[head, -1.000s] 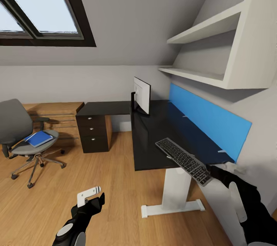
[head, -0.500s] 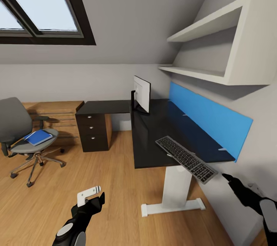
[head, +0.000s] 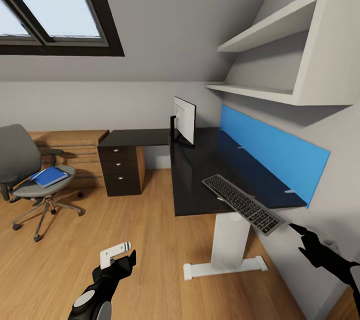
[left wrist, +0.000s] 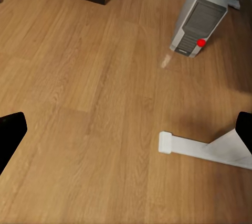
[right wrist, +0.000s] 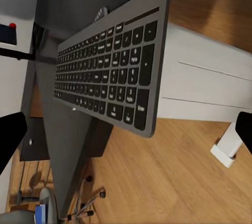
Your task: In the bedroom, organize the workspace by keeping the computer under the desk, ensuring the monitor is on the desk, placing the keyboard on the desk next to the monitor, placing the mouse on the desk next to the keyboard, moving the folder from the swivel chair onto the desk next to the mouse, stacking the notebook on top of the folder with the pen on top of the notebook, and positioning the swivel chair next to the desk.
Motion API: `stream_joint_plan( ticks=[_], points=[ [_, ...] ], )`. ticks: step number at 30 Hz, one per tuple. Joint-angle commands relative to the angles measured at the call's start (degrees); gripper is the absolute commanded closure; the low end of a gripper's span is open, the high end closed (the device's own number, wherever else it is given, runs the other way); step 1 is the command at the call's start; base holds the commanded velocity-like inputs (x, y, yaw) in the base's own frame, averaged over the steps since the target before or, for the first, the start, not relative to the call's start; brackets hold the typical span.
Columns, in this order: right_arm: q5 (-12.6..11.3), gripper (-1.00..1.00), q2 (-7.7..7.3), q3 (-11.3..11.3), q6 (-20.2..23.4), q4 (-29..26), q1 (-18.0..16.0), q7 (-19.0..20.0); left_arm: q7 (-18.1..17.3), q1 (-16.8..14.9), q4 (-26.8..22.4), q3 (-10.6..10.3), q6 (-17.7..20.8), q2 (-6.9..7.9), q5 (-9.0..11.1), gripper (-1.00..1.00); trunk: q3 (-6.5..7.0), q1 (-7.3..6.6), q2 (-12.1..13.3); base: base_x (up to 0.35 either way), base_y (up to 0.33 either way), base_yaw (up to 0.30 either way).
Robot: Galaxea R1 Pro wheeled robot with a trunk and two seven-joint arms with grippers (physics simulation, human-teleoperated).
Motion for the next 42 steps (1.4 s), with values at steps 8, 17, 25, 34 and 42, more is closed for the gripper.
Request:
stream_joint_plan(
  ticks=[8, 17, 25, 34, 42],
  points=[
    [0.2, -1.00, -0.12, -0.2, 0.4, 0.0, -0.1, 0.5, 0.6, 0.0, -0.1, -0.1, 0.1, 0.01, 0.6, -1.00, -1.49, 1.77, -3.3, 0.000, 0.000, 0.000],
    [0.2, -1.00, -0.13, -0.2, 0.4, 0.0, -0.1, 0.5, 0.6, 0.0, -0.1, -0.1, 0.1, 0.01, 0.6, -1.00, -3.11, 3.74, -6.9, 0.000, 0.000, 0.000],
    [0.4, -1.00, -0.18, -0.2, 0.4, 0.0, 0.0, 1.6, 0.6, 0.0, -0.1, -0.1, 0.1, 0.01, 0.6, -1.00, -4.54, 5.50, -10.1, 0.000, 0.000, 0.000],
    [0.9, -1.00, -0.31, -0.2, 0.4, -0.1, 0.0, 3.8, 0.6, 0.0, -0.1, -0.1, 0.1, 0.01, 0.6, -1.00, -6.16, 7.48, -13.7, 0.000, 0.000, 0.000],
    [1.0, -1.00, -1.01, -0.2, 0.4, -0.1, 0.4, 6.5, 0.6, 0.0, -0.1, -0.1, 0.1, 0.01, 0.6, -1.00, -7.60, 9.23, -16.9, 0.000, 0.000, 0.000]
  ],
)
